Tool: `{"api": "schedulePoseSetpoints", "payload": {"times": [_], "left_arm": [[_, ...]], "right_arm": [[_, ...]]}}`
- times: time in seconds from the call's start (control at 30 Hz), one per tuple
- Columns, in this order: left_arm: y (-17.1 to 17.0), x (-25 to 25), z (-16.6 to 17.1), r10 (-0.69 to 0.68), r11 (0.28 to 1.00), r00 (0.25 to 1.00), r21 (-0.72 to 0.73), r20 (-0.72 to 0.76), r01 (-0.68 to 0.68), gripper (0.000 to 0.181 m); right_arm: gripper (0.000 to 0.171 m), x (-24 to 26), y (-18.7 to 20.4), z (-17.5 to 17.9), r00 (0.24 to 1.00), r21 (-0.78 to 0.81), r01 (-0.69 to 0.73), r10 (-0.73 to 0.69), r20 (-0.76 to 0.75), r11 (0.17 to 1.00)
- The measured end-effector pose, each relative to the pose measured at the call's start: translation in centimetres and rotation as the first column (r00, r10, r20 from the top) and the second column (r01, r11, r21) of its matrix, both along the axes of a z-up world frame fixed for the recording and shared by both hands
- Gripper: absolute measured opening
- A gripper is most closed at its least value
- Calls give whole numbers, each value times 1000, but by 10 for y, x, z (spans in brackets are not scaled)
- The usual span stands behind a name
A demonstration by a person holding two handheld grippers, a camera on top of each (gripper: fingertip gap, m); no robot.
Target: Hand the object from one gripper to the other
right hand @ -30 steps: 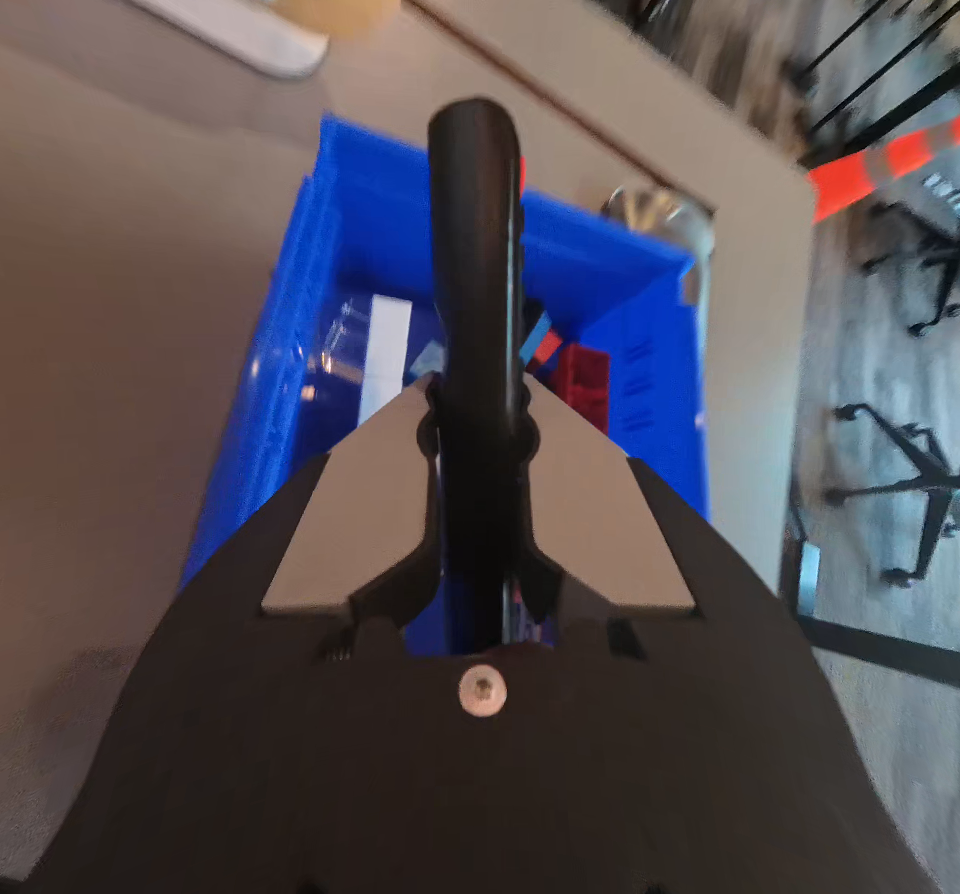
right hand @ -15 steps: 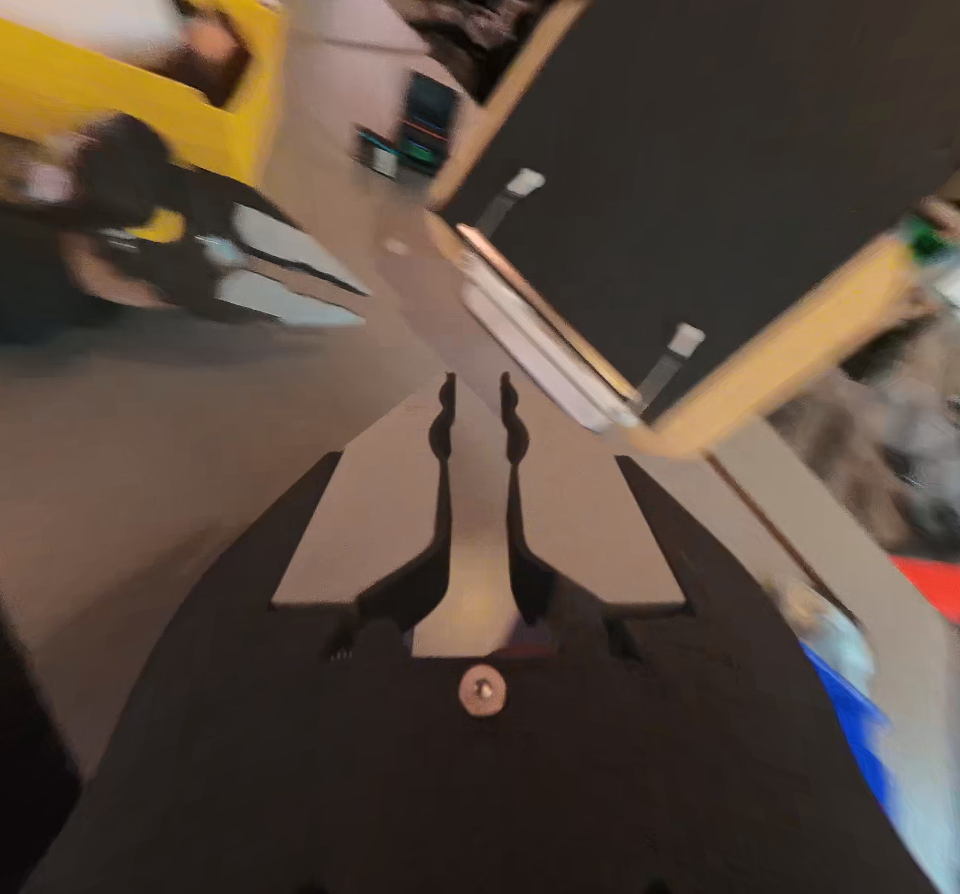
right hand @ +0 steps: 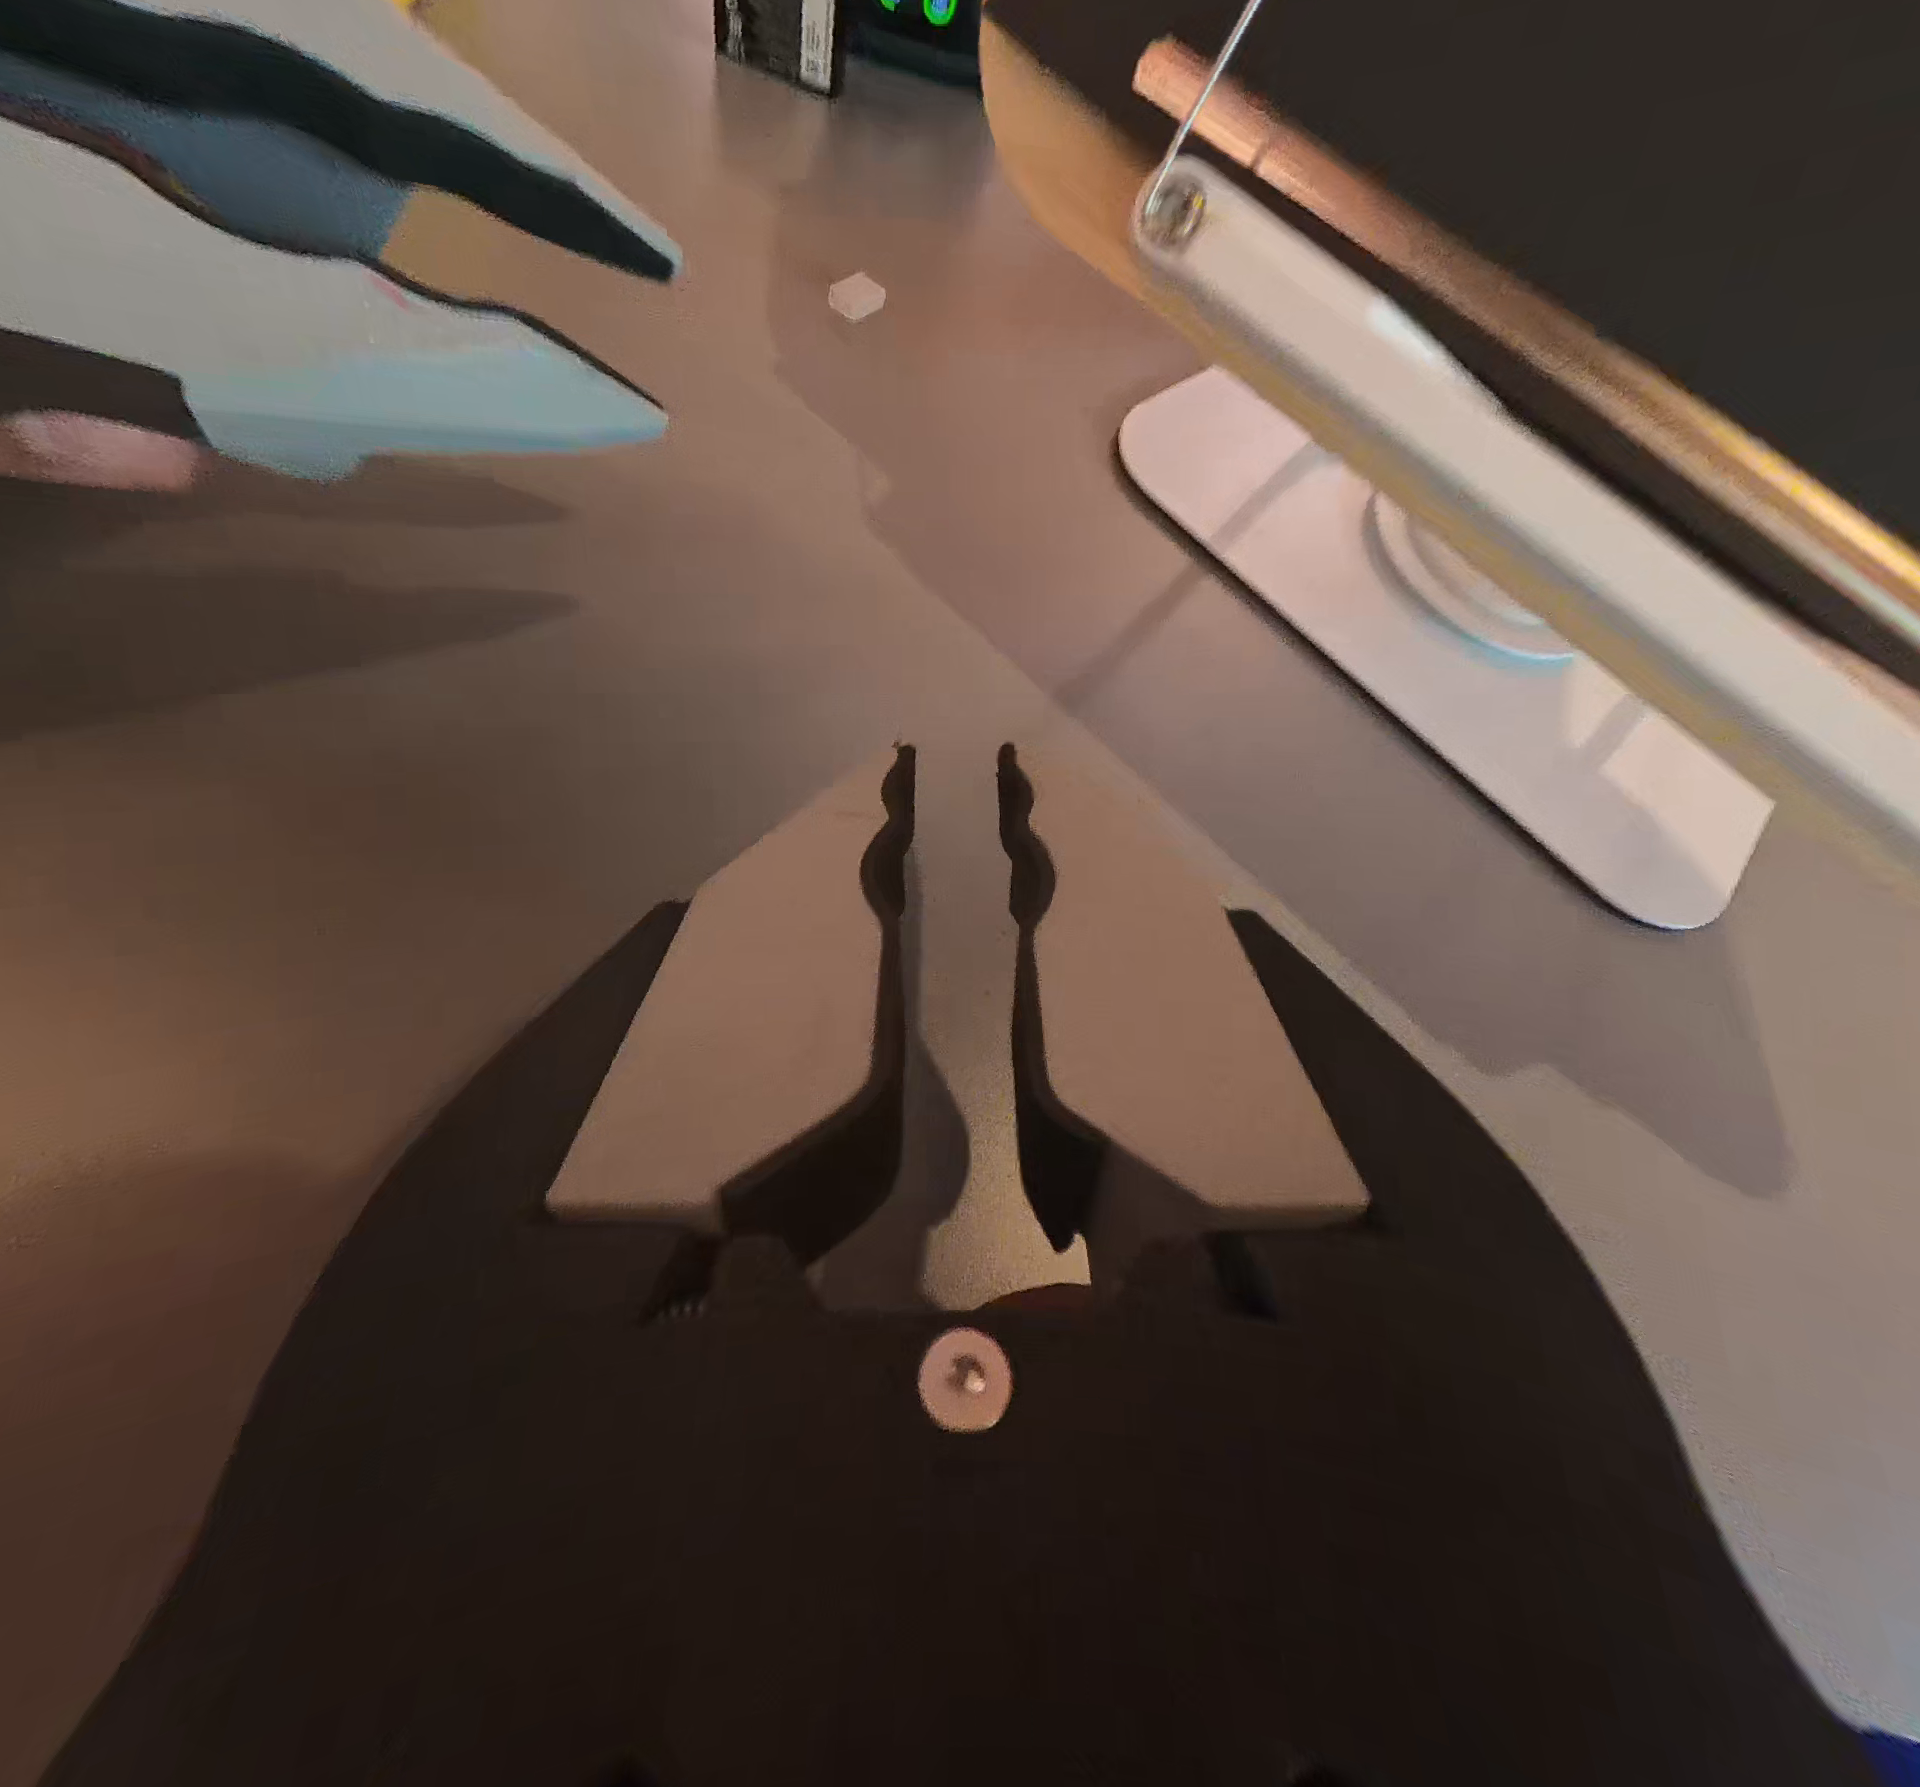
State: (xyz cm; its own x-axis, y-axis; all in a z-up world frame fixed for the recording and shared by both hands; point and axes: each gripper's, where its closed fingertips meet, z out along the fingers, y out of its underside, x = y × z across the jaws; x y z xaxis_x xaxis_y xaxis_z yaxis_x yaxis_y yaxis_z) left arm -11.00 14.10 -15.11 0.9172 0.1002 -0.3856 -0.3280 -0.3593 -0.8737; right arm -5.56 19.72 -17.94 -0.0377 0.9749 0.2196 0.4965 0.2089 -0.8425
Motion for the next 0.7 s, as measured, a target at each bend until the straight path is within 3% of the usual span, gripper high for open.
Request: {"api": "schedulePoseSetpoints", "payload": {"times": [0.2,0.43,0.53,0.7], "left_arm": [[-11,-8,3,59,998,993,25,105,-62,27],[-64,-15,-3,148,989,953,-26,264,-147,48],[-96,-26,24,181,982,943,-2,278,-188,49],[-156,-88,89,334,936,904,23,266,-352,56]], "right_arm": [[20,2,0,-12,997,-9,-4,4,78,1000],[23,6,0,-15,995,-13,-10,11,99,1000],[24,6,0,-15,995,-24,-13,15,98,1000],[25,5,-2,-19,992,-2,-25,25,124,1000]]}}
